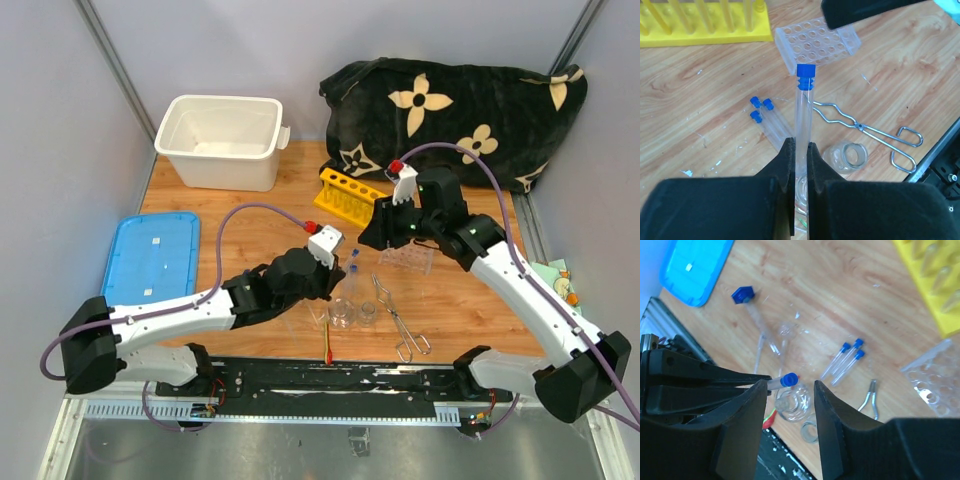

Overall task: Organize the chemistry lab equipment
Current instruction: Pick up the test tube at the center of the board.

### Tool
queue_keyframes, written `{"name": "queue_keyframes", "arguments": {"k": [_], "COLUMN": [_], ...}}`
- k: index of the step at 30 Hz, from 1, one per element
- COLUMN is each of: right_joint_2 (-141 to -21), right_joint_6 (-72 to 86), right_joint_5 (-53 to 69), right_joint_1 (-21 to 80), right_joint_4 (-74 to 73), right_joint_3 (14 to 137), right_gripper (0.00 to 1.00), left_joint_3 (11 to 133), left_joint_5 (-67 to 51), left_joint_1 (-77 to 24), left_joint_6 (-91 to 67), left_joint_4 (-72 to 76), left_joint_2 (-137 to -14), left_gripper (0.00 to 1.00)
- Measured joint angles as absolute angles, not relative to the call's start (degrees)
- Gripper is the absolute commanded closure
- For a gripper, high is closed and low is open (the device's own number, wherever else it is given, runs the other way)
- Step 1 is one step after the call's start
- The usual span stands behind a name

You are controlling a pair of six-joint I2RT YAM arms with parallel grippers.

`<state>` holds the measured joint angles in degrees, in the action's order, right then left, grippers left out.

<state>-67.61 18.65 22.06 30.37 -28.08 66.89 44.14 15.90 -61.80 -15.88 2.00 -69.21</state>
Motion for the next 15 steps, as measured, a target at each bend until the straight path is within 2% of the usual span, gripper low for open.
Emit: {"name": "queue_keyframes", "arguments": {"k": [6,15], "right_joint_2": [-67.77,-67.64], "right_joint_6": [21.45,24.14], "right_joint_5": [28.29,33.04], "right_joint_1": [30.37,30.37], "right_joint_4": [-27.49,-24.82], "right_joint_3": [64.38,61.78], "right_gripper": [0.55,0.59], "left_joint_3": [41.93,41.63], "left_joint_5": [19.20,22.06], "left_joint_1": [-63.96,-64.71], "left_joint_6": [-14.74,-13.96], "left_joint_4": [2.66,2.94], "left_joint_2": [-65.10,-62.02], "left_gripper": [1.00,1.00]}}
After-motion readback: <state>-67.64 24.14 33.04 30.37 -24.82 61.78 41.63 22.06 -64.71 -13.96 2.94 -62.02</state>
